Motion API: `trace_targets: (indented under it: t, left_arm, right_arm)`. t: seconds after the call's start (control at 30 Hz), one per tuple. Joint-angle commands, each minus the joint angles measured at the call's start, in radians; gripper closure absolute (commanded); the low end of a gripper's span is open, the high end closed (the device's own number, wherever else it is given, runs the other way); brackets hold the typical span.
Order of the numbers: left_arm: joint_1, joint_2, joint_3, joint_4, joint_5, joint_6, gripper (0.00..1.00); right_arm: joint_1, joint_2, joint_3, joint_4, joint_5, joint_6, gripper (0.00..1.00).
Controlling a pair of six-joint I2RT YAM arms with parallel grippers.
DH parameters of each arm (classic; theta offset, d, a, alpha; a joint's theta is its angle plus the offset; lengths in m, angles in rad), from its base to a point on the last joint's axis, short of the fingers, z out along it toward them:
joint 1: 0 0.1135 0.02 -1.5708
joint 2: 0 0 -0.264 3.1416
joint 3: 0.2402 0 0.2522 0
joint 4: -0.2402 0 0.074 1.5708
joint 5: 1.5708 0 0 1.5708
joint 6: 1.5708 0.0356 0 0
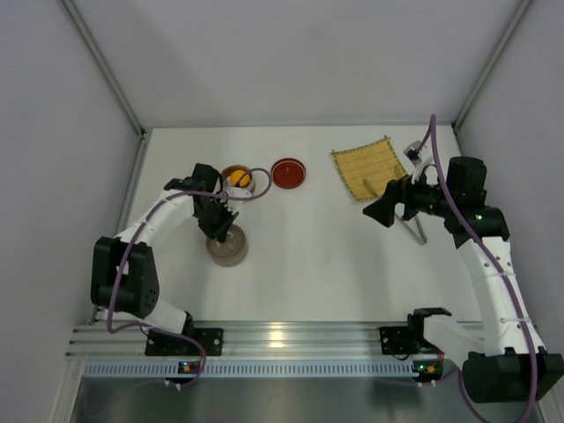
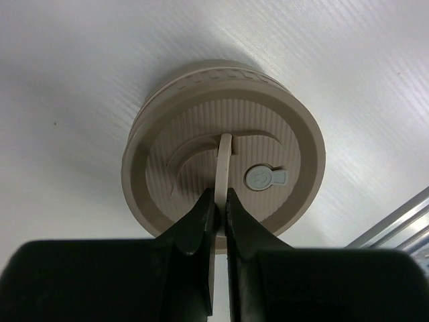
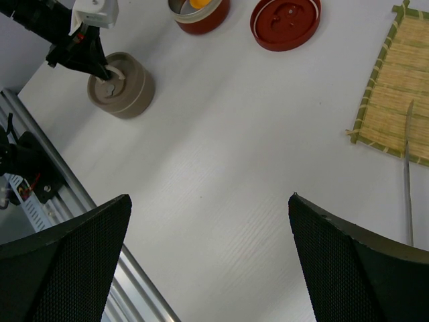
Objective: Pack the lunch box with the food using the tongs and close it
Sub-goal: Close the box lid on the packing box, then move the packing box to the center of the board.
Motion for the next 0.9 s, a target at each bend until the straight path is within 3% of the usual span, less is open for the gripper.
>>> trace_targets:
  t: [0.0, 0.17, 0.4, 0.63, 0.87]
  left_arm:
    - [-0.056, 0.054, -0.069, -0.002, -0.11, 0.184, 1.0]
    - [-0.142, 0.05, -0.134, 0.065, -0.136, 0.236, 1.0]
    - [-0.332, 0.119, -0.074, 0.097, -0.125, 0.129, 1.0]
    - [-0.489, 0.24, 0.053, 0.136, -0.07, -0.019, 1.0]
    - [-0.673, 0.332, 0.162, 0.165, -0.076, -0.074, 1.0]
  right_arm:
    - [-0.013, 0.009, 0.02, 0.04, -0.002, -0.016, 0.01]
    - [-0.013, 0.013, 0.023, 0.03, 0.015, -0.037, 0.01]
    - [-0.015, 0.01, 0.046, 0.007, 0.052, -0.058, 0.01]
    - [-0.195, -0.026, 0.069, 0.026, -0.01, -0.017, 0.01]
    - [-0.516, -0.013, 0.122, 0.063, -0.203, 0.061, 0.01]
